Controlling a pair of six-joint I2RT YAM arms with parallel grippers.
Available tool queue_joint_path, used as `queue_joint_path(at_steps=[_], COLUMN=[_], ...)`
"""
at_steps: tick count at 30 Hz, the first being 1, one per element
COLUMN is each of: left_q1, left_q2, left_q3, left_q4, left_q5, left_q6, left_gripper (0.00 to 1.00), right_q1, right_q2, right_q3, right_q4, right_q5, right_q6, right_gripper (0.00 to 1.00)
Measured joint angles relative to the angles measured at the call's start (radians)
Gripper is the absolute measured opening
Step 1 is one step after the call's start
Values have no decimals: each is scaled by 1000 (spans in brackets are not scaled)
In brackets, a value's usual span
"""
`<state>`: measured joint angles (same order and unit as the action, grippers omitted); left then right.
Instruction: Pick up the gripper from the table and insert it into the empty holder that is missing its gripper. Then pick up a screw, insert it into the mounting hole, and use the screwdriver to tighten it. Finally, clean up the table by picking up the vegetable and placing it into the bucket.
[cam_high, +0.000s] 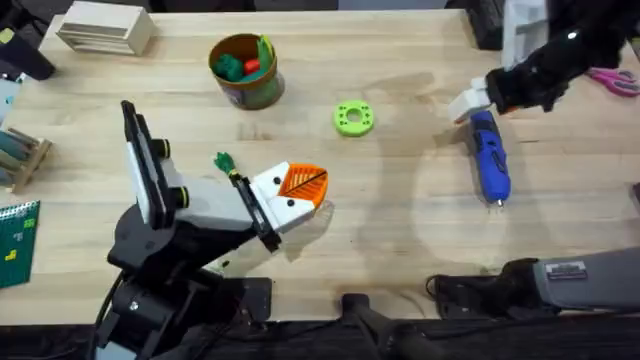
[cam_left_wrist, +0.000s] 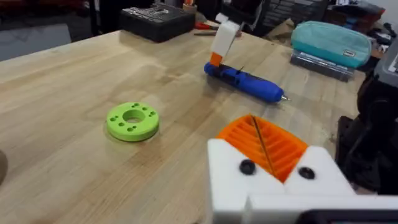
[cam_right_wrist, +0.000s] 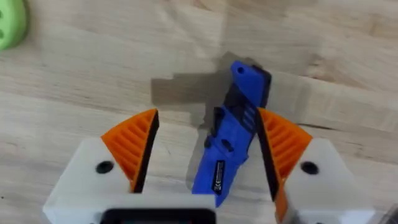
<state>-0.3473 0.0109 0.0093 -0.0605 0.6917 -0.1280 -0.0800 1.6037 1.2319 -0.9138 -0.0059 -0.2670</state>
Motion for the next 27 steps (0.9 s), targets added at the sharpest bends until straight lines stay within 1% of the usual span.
queue_joint_path(at_steps=[5,11,16,21,27], left_q1=[0,0,0,0,0], left_q2=[0,0,0,0,0], left_q3=[0,0,0,0,0], left_q4=[0,0,0,0,0], left_q5=[0,0,0,0,0], left_q6=[0,0,0,0,0], left_gripper=[10,10,10,10,10], right_q1=[-15,-86,-137,-144,-143], right_q2=[66,99,101,111,177], right_q3=[0,0,0,0,0], right_q4=[-4,-25,-15,-1,1], right_q5=[-3,-3,-18,-51,-63], right_q6=[-8,-11,-11,-11,-11], right_gripper=[903,904,910,909,910])
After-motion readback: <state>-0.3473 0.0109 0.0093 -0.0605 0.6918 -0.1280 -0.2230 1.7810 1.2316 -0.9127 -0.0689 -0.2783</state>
